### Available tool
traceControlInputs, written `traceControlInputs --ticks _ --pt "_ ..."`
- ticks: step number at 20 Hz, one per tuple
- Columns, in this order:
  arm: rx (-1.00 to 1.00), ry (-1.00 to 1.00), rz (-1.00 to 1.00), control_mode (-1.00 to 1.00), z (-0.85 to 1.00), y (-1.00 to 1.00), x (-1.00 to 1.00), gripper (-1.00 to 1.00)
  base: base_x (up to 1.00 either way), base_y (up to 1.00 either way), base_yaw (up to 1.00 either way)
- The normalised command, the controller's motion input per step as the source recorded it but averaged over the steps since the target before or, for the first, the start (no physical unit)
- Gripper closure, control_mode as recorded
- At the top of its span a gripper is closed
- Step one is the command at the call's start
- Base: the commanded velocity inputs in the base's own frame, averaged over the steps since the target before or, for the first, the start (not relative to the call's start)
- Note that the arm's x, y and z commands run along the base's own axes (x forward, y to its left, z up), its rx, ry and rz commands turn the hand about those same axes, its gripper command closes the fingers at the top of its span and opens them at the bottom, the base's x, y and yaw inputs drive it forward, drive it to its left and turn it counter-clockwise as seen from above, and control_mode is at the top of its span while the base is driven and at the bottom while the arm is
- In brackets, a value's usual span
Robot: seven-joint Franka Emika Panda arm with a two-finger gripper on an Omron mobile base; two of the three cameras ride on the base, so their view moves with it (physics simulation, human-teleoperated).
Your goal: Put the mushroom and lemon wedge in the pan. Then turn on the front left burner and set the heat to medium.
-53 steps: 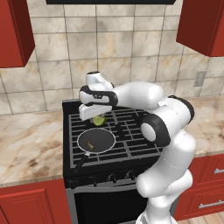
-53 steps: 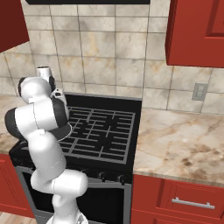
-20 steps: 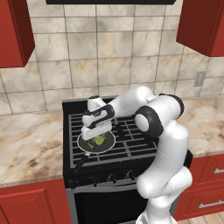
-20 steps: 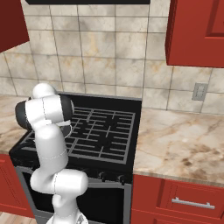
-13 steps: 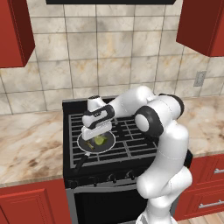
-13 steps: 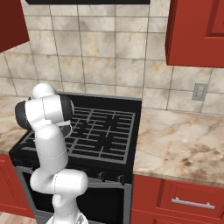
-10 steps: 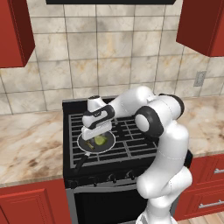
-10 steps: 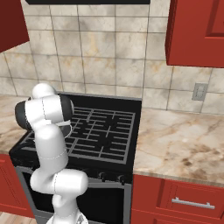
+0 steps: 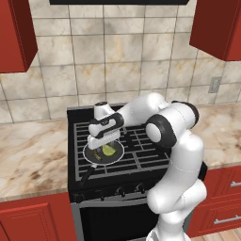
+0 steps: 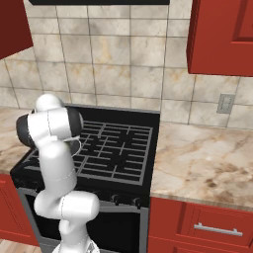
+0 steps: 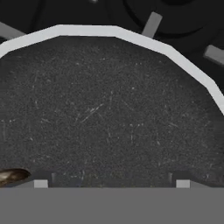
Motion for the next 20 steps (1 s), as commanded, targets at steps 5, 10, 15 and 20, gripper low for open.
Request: traceControlInputs --ticks 5,10,15,20 --pt "0.0 -0.07 0.0 -1.0 0.58 0.0 -0.28 -1.0 0.0 0.0 0.0" --pt "0.01 -0.09 0.0 -1.0 0.7 0.0 -0.54 -1.0 0.0 0.0 0.0" --pt "0.05 -0.09 0.0 -1.0 0.42 -0.02 -0.71 -1.0 0.0 0.0 0.0" --pt "0.09 -0.1 -0.01 -1.0 0.27 -0.08 -0.98 -1.0 0.0 0.0 0.0"
